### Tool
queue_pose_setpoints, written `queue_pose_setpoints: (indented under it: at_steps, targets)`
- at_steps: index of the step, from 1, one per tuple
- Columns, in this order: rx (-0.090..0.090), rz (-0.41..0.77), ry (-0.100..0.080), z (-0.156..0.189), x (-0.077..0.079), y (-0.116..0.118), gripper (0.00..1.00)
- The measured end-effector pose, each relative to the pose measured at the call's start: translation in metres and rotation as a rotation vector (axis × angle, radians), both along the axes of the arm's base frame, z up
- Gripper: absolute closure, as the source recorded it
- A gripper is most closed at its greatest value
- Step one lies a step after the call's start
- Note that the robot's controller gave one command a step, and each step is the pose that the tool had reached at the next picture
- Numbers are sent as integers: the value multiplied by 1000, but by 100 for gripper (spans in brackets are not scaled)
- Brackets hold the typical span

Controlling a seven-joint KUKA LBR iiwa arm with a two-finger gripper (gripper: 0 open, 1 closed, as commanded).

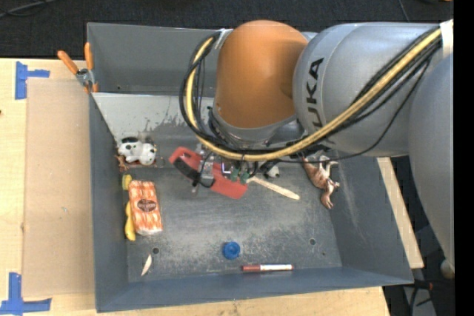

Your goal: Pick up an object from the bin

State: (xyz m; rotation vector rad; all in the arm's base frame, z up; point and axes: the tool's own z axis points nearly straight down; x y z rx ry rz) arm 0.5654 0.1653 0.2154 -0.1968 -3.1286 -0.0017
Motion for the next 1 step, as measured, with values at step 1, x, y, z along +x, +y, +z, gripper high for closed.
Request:
queue_pose_setpoints:
  at_steps: [1]
  targets:
    - [0,-1,-1,18,1,0,100]
